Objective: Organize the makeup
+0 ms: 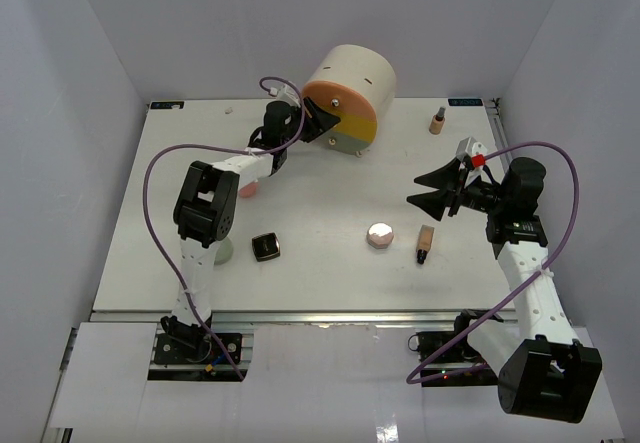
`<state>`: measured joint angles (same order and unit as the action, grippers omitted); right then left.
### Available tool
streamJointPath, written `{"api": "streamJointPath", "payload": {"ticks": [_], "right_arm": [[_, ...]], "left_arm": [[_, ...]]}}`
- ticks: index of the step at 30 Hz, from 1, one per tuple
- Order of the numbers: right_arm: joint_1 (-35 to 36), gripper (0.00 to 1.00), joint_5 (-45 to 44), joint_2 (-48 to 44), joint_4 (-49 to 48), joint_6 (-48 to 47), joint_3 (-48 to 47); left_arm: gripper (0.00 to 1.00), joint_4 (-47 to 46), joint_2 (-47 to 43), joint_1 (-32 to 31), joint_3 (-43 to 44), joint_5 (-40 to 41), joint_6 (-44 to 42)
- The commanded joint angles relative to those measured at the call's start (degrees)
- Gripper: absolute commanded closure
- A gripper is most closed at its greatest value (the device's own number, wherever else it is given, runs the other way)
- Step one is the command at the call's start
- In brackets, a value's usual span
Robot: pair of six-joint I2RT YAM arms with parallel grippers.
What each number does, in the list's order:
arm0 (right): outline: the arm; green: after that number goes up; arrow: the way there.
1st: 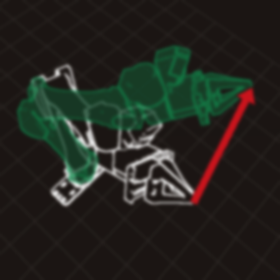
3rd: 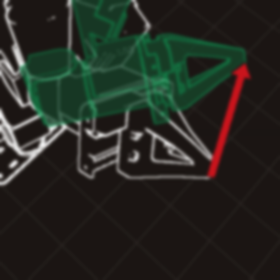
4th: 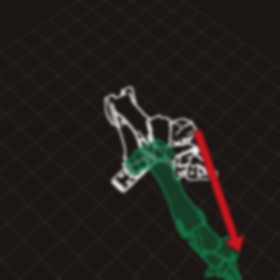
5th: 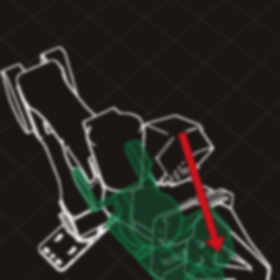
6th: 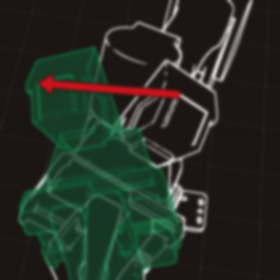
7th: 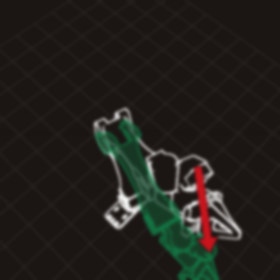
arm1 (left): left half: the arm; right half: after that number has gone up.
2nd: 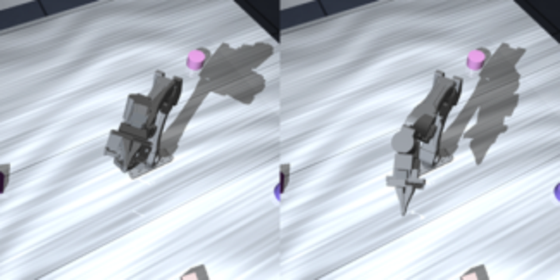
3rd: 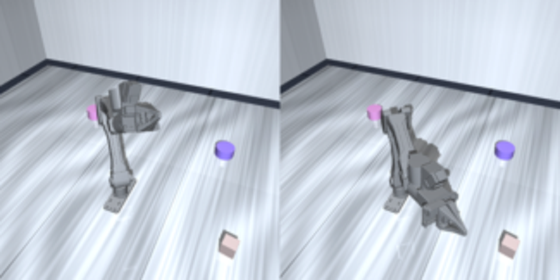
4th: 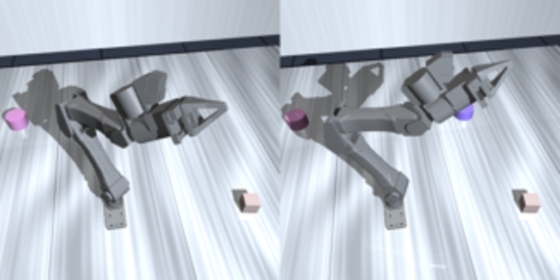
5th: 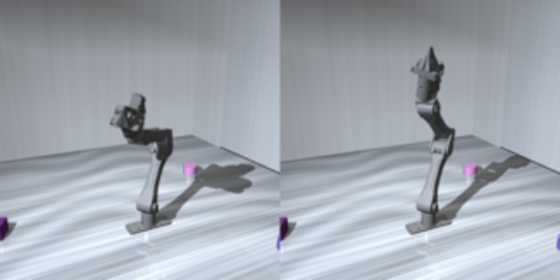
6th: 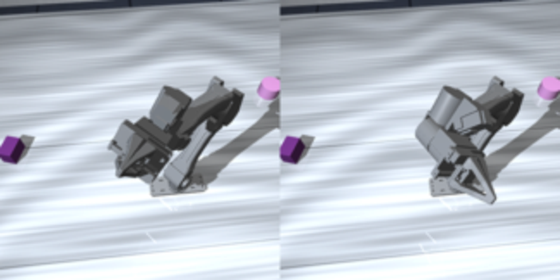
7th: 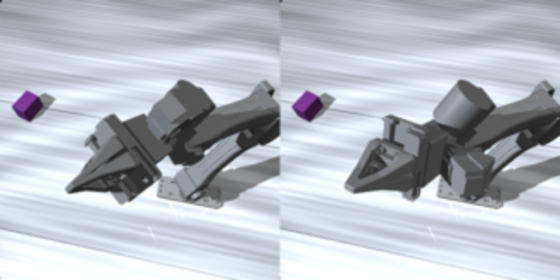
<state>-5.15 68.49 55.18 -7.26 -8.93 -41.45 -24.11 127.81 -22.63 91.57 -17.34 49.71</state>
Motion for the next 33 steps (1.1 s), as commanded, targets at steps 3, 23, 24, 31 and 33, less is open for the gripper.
{"api": "streamJointPath", "payload": {"ticks": [3,23,24,31,33], "right_arm": [[-0.2,0.4,1.6,-0.3,-2.2,0.6,-0.1],[-0.7,0.39,0.0,0.6,-1.8,0.3,0.4],[-0.7,0.39,-0.1,0.6,-1.7,0.2,0.4],[-0.7,0.37,-0.8,1.2,-1.0,-0.7,0.4],[-0.7,0.35,-0.9,1.5,-0.8,-0.9,0.3]], "left_arm": [[0.48,2.2,1.3,-0.2,5.5,2.2,0.7],[0.88,-7.3,-18.4,-0.2,-23.3,-1.7,-2.5],[0.87,-7.5,-19.2,-0.2,-24.3,-1.8,-2.7],[0.85,-7.9,-22.6,-0.2,-27.9,-2.0,-3.7],[0.83,-7.6,-23.4,-0.2,-28.6,-1.9,-4.1]]}}
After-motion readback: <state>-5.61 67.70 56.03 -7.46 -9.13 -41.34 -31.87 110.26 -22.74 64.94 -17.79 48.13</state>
